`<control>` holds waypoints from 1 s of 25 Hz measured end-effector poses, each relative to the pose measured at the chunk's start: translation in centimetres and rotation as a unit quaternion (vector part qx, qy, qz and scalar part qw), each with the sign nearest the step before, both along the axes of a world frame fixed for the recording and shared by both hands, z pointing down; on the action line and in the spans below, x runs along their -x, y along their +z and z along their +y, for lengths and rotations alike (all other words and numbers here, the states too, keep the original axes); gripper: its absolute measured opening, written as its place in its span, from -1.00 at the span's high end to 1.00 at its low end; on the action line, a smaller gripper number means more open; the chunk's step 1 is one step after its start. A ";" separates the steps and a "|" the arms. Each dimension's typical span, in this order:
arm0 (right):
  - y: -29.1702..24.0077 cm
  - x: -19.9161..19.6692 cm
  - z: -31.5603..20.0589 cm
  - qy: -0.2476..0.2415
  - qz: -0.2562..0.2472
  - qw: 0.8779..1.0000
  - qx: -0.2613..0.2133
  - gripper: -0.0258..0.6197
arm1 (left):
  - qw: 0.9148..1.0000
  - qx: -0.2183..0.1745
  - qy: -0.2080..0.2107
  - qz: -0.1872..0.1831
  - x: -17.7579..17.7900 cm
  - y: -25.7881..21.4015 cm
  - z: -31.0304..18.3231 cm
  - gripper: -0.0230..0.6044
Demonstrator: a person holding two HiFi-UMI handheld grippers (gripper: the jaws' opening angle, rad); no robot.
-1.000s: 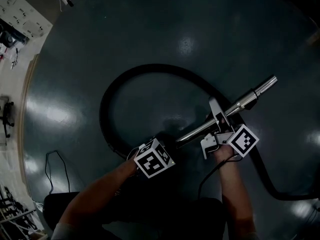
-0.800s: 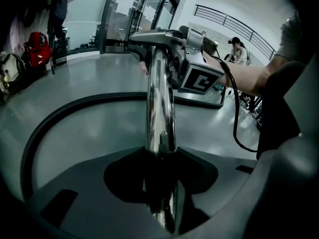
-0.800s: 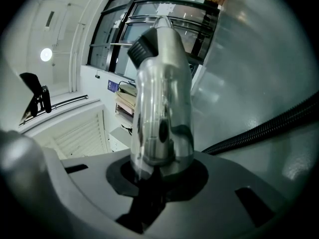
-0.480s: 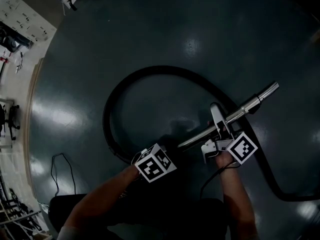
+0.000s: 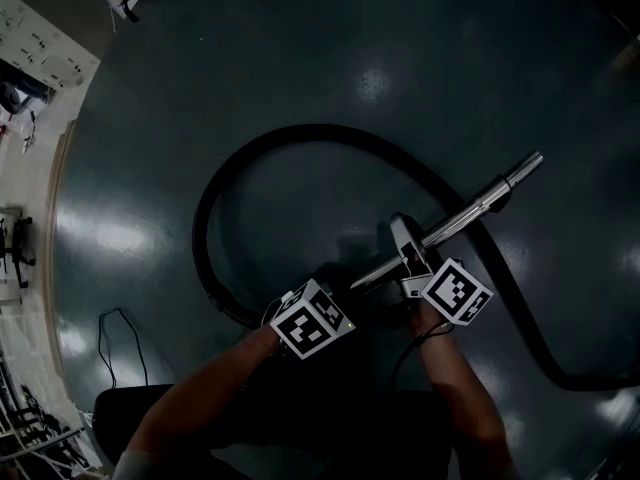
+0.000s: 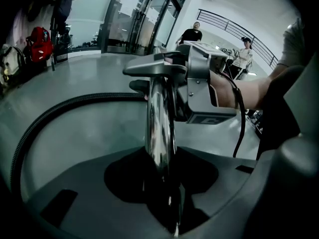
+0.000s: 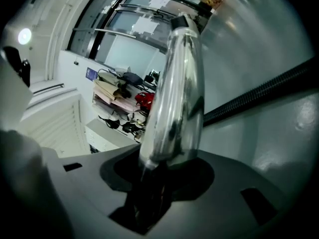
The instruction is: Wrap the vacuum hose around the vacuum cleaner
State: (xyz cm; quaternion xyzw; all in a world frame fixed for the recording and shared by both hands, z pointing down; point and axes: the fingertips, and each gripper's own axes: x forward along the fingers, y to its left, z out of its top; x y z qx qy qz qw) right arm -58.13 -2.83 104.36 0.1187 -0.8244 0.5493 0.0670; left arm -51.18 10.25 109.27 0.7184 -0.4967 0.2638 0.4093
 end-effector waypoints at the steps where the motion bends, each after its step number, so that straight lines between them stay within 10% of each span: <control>1: 0.5 -0.2 -0.1 0.003 0.017 1.000 -0.001 0.45 | 1.000 0.004 0.001 -0.001 -0.1 0.0 -0.2 0.40; 15: 2.8 -1.0 -0.8 0.059 0.045 0.997 0.021 0.73 | 0.998 0.042 0.006 -0.044 -1.3 2.8 -0.2 0.40; 25: -0.1 -0.8 -1.5 0.082 0.000 0.996 0.023 0.74 | 0.993 0.049 0.099 -0.043 0.2 -0.1 1.0 0.21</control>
